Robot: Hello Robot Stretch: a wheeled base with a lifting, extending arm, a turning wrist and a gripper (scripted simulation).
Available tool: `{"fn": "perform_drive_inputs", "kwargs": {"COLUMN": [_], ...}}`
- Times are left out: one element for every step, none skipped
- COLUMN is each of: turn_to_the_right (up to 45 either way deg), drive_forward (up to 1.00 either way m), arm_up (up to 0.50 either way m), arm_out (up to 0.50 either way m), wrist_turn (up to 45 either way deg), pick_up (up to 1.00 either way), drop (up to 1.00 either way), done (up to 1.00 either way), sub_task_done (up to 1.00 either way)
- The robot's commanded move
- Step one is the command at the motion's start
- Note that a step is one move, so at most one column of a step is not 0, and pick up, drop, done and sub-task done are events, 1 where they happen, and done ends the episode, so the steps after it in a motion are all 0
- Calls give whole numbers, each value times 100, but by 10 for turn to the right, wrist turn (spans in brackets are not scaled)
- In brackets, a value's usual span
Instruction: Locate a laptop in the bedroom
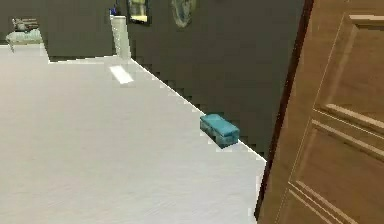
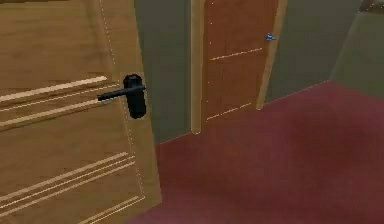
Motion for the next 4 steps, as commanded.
{"fn": "perform_drive_inputs", "kwargs": {"turn_to_the_right": [-210,0,-300,0], "drive_forward": [0,10,0,100], "arm_up": [0,0,0,0], "arm_out": [0,0,0,0], "wrist_turn": [0,0,0,0], "pick_up": [0,0,0,0], "drop": [0,0,0,0], "done": [0,0,0,0], "sub_task_done": [0,0,0,0]}}
